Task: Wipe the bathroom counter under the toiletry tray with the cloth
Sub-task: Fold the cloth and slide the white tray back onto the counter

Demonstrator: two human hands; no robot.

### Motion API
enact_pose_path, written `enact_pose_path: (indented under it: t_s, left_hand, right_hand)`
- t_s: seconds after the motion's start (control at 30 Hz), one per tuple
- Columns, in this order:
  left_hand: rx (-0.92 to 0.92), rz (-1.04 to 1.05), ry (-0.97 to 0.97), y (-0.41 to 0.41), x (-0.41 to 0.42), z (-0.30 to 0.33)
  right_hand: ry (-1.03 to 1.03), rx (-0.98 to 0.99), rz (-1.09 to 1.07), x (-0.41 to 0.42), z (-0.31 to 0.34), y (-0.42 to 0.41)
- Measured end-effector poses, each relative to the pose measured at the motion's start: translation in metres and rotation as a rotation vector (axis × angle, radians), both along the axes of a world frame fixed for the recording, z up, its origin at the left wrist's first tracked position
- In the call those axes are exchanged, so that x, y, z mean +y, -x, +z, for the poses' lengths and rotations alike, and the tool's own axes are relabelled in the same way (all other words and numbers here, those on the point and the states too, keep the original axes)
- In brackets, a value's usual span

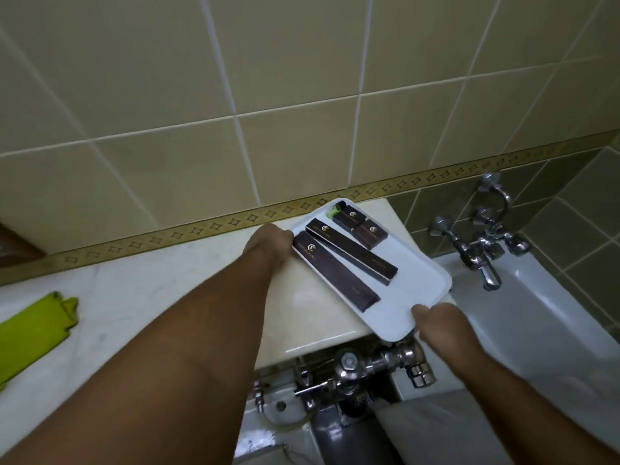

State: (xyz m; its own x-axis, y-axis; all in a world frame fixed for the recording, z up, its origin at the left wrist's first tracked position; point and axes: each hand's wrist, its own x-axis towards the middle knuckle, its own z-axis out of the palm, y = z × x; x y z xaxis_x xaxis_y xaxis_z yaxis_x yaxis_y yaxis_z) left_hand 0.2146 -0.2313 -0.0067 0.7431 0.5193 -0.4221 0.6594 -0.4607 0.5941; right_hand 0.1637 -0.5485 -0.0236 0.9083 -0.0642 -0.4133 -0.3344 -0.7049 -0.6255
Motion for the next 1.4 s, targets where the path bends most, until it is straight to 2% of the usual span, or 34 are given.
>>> enact_pose_path:
  t_s: [0.07, 0.2, 0.4, 0.53, 0.87, 0.97, 1.13, 1.4]
  left_hand:
    - [-0.009, 0.093, -0.03, 0.039, 0.016, -0.001]
    - [-0.07, 0.332, 0.033, 0.12, 0.054, 0.0]
    - [-0.027, 0.618, 0.079, 0.223, 0.108, -0.005]
    - [-0.019, 0.736, 0.084, 0.258, 0.14, -0.008]
    - [0.022, 0.787, 0.211, 0.268, 0.191, -0.017]
    - [0.101, 0.791, 0.287, 0.263, 0.198, -0.017]
    - [0.133, 0.873, 0.36, 0.252, 0.207, -0.012]
    - [-0.01, 0.929, 0.487, 0.249, 0.189, -0.005]
  right_hand:
    - [0.1, -0.049, 0.114, 0.007, 0.018, -0.006]
    - [0.312, -0.105, 0.334, 0.056, 0.044, -0.005]
    - [0.428, -0.196, 0.537, 0.148, 0.046, 0.019]
    - [0.438, -0.223, 0.62, 0.205, 0.037, 0.03]
    - [0.555, -0.318, 0.781, 0.301, 0.004, 0.003]
    - [0.62, -0.372, 0.832, 0.312, -0.002, -0.008]
    - [0.69, -0.374, 0.864, 0.325, -0.012, -0.023]
    - [0.661, -0.331, 0.808, 0.322, -0.018, -0.024]
